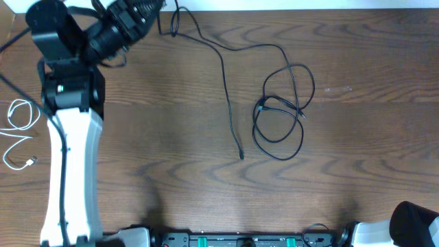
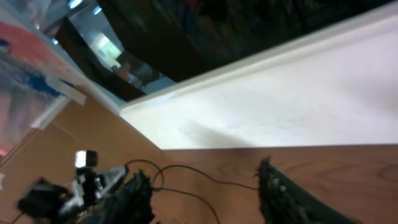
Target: Untangle cables
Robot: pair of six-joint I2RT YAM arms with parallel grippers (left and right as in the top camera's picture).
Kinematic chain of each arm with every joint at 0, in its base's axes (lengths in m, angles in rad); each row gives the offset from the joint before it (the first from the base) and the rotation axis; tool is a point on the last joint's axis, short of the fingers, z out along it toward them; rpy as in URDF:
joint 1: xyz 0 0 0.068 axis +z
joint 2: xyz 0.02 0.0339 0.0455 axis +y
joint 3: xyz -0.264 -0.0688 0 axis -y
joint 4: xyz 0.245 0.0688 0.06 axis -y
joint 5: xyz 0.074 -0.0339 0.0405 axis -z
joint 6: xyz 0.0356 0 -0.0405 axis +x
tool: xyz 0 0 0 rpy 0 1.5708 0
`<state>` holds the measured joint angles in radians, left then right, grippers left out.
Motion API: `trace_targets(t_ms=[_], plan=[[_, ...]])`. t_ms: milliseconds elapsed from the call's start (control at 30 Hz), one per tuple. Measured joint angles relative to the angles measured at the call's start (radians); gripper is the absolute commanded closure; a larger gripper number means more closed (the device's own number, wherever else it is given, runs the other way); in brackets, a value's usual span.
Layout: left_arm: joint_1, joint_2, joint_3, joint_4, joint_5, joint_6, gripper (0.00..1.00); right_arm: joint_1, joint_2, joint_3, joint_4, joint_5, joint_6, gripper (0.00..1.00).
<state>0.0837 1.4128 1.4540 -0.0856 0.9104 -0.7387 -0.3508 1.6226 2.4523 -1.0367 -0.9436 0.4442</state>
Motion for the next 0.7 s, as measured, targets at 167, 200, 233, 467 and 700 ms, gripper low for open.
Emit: trace_targets(t_ms=[167, 200, 233, 467, 700], plan=[[-0.117, -0.063, 0.001, -0.249, -0.254, 0.235, 0.92, 0.013, 0.000, 0.000, -0.101, 0.052, -0.076, 0.34], [-0.143, -0.063, 0.001, -0.287, -0.300, 0.278, 0.92, 0.018, 0.000, 0.000, -0.125, 0.069, -0.093, 0.32], [-0.167, -0.062, 0.001, -0.329, -0.345, 0.317, 0.92, 0.023, 0.000, 0.000, -0.142, 0.082, -0.106, 0.32], [-0.305, -0.026, -0.002, -0.573, -0.643, 0.504, 0.92, 0.077, 0.000, 0.000, -0.271, 0.231, -0.199, 0.27], [-0.322, 0.061, -0.002, -0.724, -0.834, 0.584, 0.60, 0.114, 0.000, -0.018, -0.334, 0.340, -0.264, 0.25]])
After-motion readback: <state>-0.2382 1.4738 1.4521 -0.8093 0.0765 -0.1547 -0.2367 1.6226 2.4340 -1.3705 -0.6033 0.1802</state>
